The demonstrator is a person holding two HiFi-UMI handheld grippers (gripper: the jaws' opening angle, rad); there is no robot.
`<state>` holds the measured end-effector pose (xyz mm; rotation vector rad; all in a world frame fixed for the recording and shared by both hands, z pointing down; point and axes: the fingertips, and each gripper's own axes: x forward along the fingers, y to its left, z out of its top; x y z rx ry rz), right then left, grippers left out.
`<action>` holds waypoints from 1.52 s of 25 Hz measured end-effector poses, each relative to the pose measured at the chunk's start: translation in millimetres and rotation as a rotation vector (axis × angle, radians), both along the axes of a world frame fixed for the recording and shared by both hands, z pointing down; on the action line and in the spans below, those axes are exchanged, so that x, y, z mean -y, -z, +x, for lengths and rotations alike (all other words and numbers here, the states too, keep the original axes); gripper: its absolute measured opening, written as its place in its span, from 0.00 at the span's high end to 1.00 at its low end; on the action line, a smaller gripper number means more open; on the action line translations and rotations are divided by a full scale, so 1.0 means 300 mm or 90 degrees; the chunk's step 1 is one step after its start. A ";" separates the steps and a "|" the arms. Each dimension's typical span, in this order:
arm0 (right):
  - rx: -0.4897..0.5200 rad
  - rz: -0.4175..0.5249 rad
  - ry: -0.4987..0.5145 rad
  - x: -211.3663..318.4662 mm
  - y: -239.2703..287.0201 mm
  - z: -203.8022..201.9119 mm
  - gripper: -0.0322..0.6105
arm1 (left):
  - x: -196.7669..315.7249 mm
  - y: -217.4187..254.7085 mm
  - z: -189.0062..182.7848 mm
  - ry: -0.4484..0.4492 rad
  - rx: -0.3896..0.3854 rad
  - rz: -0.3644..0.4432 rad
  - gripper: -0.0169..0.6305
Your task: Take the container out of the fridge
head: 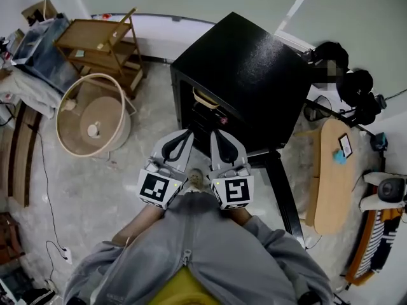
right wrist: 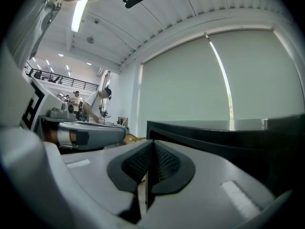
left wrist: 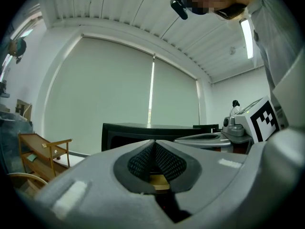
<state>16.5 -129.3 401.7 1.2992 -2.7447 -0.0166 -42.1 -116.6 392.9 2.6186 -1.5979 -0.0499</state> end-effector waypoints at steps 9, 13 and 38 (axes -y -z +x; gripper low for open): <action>-0.012 -0.035 -0.004 0.105 -0.110 0.000 0.95 | 0.153 -0.105 -0.018 -0.005 0.030 -0.042 0.97; -0.019 -0.054 -0.026 0.132 -0.150 0.008 0.89 | 0.207 -0.142 -0.033 -0.010 0.051 -0.041 0.93; -0.102 -0.160 -0.151 0.329 -0.439 -0.011 0.67 | 0.480 -0.455 -0.029 -0.122 0.130 -0.180 0.66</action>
